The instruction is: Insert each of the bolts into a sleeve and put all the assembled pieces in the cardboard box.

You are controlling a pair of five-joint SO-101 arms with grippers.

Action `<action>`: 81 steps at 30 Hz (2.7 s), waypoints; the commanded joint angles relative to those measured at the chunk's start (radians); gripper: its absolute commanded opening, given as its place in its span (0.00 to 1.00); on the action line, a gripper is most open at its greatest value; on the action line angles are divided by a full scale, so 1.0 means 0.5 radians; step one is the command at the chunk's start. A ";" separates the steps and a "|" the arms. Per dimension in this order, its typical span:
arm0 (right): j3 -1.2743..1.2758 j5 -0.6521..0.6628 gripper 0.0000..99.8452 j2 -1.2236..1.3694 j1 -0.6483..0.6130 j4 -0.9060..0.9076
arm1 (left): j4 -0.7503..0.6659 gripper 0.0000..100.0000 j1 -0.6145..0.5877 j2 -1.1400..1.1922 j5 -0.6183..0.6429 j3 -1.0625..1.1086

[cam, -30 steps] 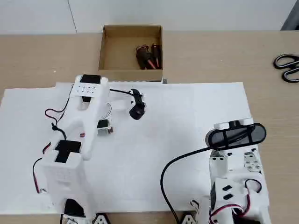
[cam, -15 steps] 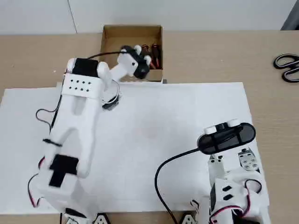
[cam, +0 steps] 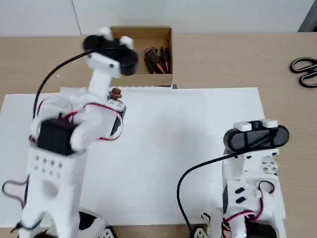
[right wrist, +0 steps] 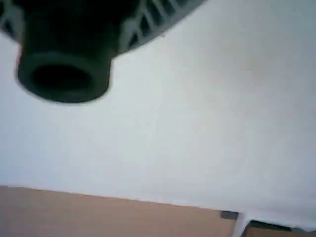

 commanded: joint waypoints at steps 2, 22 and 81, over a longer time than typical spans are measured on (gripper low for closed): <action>0.028 -0.083 0.00 -0.011 -0.247 -0.100 | -0.242 0.00 -0.018 -0.586 0.344 0.471; 0.488 -0.083 0.00 -0.011 -1.201 -0.557 | -0.948 0.00 -0.144 -2.467 0.911 1.993; 0.853 -0.064 0.00 -0.011 -1.953 -1.524 | -0.853 0.00 0.482 -2.455 0.991 2.306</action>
